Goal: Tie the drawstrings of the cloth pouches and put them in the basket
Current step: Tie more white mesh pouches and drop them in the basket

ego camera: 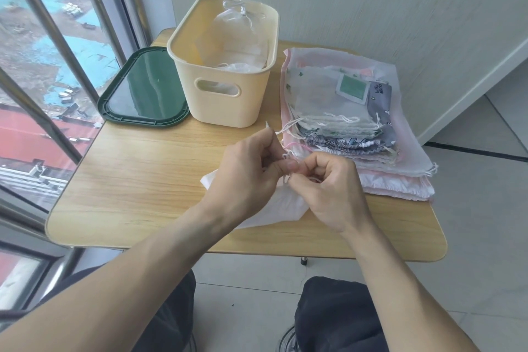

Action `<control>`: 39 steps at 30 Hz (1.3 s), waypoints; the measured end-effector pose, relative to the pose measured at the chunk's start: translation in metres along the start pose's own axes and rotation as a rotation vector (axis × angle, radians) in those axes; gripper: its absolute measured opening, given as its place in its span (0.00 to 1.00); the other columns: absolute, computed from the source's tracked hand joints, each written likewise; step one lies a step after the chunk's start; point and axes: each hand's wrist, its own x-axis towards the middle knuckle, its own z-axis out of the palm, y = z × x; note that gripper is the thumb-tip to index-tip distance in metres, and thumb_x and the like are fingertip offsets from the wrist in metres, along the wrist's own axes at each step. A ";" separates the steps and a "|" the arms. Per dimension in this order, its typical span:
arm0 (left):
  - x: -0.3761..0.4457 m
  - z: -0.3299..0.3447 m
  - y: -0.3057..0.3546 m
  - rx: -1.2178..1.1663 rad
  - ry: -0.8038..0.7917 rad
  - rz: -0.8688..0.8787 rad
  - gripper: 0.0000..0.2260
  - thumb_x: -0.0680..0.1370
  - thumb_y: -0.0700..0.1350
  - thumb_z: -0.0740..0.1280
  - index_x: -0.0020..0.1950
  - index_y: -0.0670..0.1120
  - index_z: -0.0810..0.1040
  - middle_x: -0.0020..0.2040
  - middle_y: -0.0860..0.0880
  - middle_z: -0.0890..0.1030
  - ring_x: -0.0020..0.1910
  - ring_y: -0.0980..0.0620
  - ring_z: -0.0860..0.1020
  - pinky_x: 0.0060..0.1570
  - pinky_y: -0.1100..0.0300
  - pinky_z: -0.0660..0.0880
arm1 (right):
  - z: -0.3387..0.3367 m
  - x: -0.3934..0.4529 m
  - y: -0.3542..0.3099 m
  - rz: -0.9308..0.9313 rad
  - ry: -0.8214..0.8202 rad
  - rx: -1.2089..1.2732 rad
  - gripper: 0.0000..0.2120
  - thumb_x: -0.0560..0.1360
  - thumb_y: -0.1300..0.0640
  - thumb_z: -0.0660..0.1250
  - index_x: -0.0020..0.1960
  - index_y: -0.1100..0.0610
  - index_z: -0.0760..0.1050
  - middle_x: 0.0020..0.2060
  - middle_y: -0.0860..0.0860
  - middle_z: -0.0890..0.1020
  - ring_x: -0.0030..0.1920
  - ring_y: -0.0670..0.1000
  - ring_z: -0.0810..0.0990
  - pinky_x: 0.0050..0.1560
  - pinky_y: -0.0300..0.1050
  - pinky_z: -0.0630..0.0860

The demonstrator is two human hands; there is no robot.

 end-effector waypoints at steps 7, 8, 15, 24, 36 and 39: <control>0.000 0.002 -0.003 -0.062 0.022 -0.027 0.12 0.73 0.44 0.76 0.37 0.44 0.73 0.32 0.43 0.81 0.31 0.41 0.76 0.32 0.47 0.74 | -0.002 0.001 0.002 0.029 -0.025 0.010 0.12 0.62 0.51 0.69 0.34 0.61 0.78 0.25 0.49 0.77 0.28 0.45 0.71 0.29 0.38 0.66; 0.000 0.002 -0.003 -0.069 0.023 -0.030 0.12 0.73 0.44 0.76 0.37 0.44 0.73 0.32 0.42 0.81 0.32 0.39 0.77 0.33 0.45 0.74 | -0.002 0.001 0.002 0.031 -0.026 0.011 0.10 0.63 0.54 0.69 0.34 0.62 0.78 0.25 0.49 0.77 0.28 0.44 0.71 0.29 0.38 0.66; 0.003 0.000 -0.001 -0.143 -0.074 -0.113 0.11 0.77 0.40 0.73 0.39 0.42 0.72 0.31 0.49 0.82 0.28 0.56 0.75 0.31 0.61 0.70 | -0.005 0.001 0.002 0.001 -0.024 -0.015 0.07 0.64 0.56 0.70 0.32 0.59 0.78 0.23 0.43 0.74 0.26 0.42 0.68 0.28 0.36 0.64; 0.008 -0.011 -0.002 -0.347 -0.192 -0.398 0.11 0.77 0.46 0.71 0.40 0.43 0.73 0.30 0.48 0.82 0.29 0.52 0.74 0.32 0.61 0.69 | -0.007 0.000 0.006 -0.155 -0.008 -0.112 0.07 0.66 0.52 0.70 0.37 0.55 0.79 0.33 0.52 0.82 0.33 0.46 0.78 0.34 0.48 0.75; 0.010 -0.010 -0.001 -0.518 -0.089 -0.566 0.10 0.77 0.44 0.72 0.42 0.41 0.75 0.28 0.48 0.79 0.27 0.53 0.69 0.25 0.65 0.66 | -0.011 -0.005 0.003 -0.447 0.035 -0.289 0.05 0.72 0.62 0.73 0.47 0.56 0.86 0.41 0.47 0.85 0.39 0.47 0.83 0.39 0.47 0.80; 0.011 -0.015 -0.002 -0.388 -0.099 -0.497 0.12 0.74 0.47 0.75 0.43 0.40 0.78 0.28 0.49 0.79 0.26 0.54 0.69 0.29 0.63 0.66 | -0.014 -0.007 0.001 -0.336 -0.005 -0.250 0.04 0.72 0.58 0.78 0.46 0.56 0.86 0.39 0.44 0.86 0.39 0.47 0.84 0.41 0.45 0.81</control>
